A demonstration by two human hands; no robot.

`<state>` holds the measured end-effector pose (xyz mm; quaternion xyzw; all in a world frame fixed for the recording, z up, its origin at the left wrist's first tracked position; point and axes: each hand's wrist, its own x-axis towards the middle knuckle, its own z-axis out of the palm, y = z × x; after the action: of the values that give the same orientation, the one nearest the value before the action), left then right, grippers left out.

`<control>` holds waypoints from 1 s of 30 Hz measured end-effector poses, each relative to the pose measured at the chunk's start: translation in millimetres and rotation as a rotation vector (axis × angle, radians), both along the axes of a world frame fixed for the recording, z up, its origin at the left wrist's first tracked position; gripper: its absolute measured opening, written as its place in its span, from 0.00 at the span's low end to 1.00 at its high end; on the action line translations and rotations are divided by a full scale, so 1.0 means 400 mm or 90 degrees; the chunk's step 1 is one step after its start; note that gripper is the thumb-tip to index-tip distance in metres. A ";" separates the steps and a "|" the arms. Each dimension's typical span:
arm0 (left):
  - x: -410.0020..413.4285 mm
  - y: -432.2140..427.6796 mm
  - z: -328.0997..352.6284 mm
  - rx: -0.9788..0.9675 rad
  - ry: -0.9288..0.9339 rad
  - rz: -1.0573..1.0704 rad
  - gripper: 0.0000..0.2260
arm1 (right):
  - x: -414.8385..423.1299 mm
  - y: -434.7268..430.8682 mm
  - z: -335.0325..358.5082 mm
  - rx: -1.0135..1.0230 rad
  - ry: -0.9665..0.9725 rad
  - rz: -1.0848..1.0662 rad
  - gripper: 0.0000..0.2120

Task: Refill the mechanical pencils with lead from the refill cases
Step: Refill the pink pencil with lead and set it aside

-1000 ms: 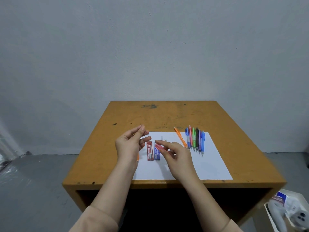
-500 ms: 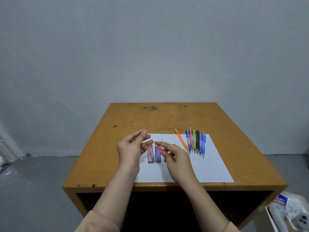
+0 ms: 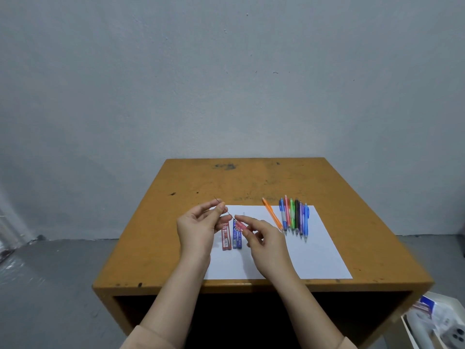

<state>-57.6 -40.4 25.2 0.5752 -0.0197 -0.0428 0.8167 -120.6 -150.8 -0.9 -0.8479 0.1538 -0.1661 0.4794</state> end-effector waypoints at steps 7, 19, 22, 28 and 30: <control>0.001 -0.002 -0.008 0.021 -0.023 0.015 0.04 | 0.002 -0.001 -0.003 -0.015 0.001 -0.012 0.15; 0.001 -0.001 -0.004 0.025 -0.040 0.006 0.04 | 0.002 -0.002 0.001 -0.009 -0.004 -0.029 0.14; 0.001 -0.002 -0.004 0.028 -0.042 0.007 0.04 | 0.003 -0.002 0.003 -0.008 0.001 -0.028 0.15; -0.001 0.000 -0.006 0.027 -0.041 0.014 0.03 | 0.001 -0.001 0.003 -0.008 -0.005 -0.027 0.14; 0.000 0.000 -0.007 0.018 -0.035 0.012 0.03 | 0.001 -0.002 0.003 -0.008 -0.009 -0.026 0.14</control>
<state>-57.7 -40.5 22.5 0.5875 -0.0362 -0.0197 0.8082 -120.2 -151.7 0.2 -0.8464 0.1665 -0.1832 0.4715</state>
